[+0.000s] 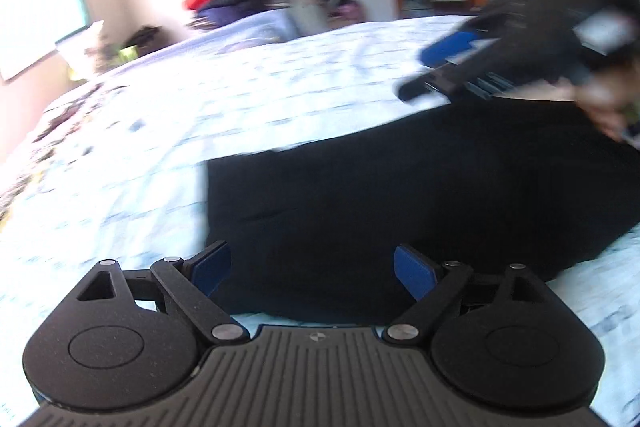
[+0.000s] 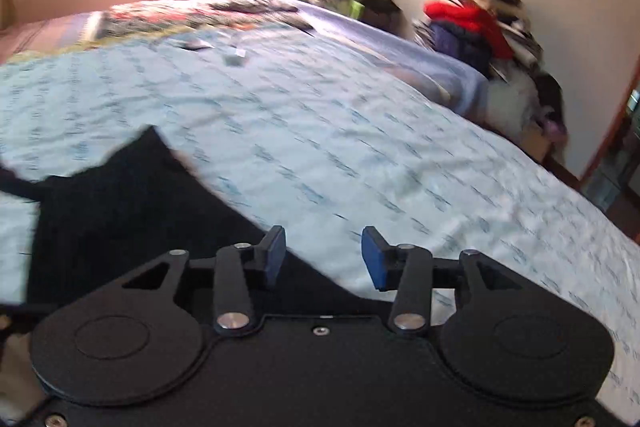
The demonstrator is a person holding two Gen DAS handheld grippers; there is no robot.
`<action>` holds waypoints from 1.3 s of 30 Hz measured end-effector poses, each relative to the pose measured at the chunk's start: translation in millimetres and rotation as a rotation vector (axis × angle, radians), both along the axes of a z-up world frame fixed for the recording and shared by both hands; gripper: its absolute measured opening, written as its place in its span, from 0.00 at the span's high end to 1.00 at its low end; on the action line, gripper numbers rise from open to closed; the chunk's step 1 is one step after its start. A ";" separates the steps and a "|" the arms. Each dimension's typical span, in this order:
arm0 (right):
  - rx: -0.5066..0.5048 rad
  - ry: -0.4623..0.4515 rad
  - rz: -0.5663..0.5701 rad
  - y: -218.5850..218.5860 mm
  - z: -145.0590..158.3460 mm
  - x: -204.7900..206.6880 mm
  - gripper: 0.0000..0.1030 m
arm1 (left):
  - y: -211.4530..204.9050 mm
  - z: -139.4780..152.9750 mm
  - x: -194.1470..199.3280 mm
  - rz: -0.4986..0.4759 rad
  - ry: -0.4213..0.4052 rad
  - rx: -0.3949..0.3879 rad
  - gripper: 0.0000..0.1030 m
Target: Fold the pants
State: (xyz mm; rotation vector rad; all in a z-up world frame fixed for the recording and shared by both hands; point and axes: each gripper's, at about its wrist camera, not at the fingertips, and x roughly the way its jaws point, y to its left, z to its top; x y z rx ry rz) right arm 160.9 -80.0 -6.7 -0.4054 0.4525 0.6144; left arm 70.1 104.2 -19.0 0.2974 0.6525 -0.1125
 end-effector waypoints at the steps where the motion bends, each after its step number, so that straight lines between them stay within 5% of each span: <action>1: -0.024 -0.042 0.062 20.1 -1.6 -18.9 0.51 | 15.1 3.2 -2.9 0.063 -0.008 0.021 0.12; 5: -0.165 -0.146 0.271 84.8 -22.6 -69.5 0.50 | 69.1 9.2 -10.1 0.295 -0.030 0.085 0.12; 10: -0.249 -0.130 0.356 132.8 -47.3 -73.1 0.56 | 119.6 14.6 -15.0 0.502 -0.032 0.074 0.12; 12: -0.301 -0.129 0.357 145.5 -56.3 -67.5 0.65 | 128.9 16.1 -18.2 0.521 -0.028 0.035 0.12; 13: -0.323 -0.136 0.353 150.9 -60.6 -65.7 0.78 | 130.4 17.2 -19.2 0.518 -0.028 0.012 0.12; 18: -0.313 -0.146 0.324 160.5 -65.9 -60.0 0.84 | 130.5 18.9 -11.4 0.460 -0.021 -0.140 0.12; 19: -0.310 -0.150 0.320 160.5 -67.1 -61.6 0.81 | 128.7 19.9 -8.7 0.437 -0.016 -0.174 0.12; 23: -0.377 -0.257 0.291 143.3 -59.1 -89.6 0.43 | 117.1 14.0 9.6 0.300 0.085 -0.396 0.12; 25: -0.352 -0.264 0.229 118.5 -45.0 -100.8 0.37 | 109.4 7.9 16.3 0.243 0.143 -0.499 0.12; 33: -0.091 -0.087 -0.032 30.0 -15.2 -99.7 0.25 | 104.5 -44.0 54.2 0.306 0.337 -0.918 0.06; 39: -0.078 -0.082 -0.066 22.9 -24.0 -99.0 0.25 | 104.9 -38.3 52.1 0.413 0.323 -0.964 0.12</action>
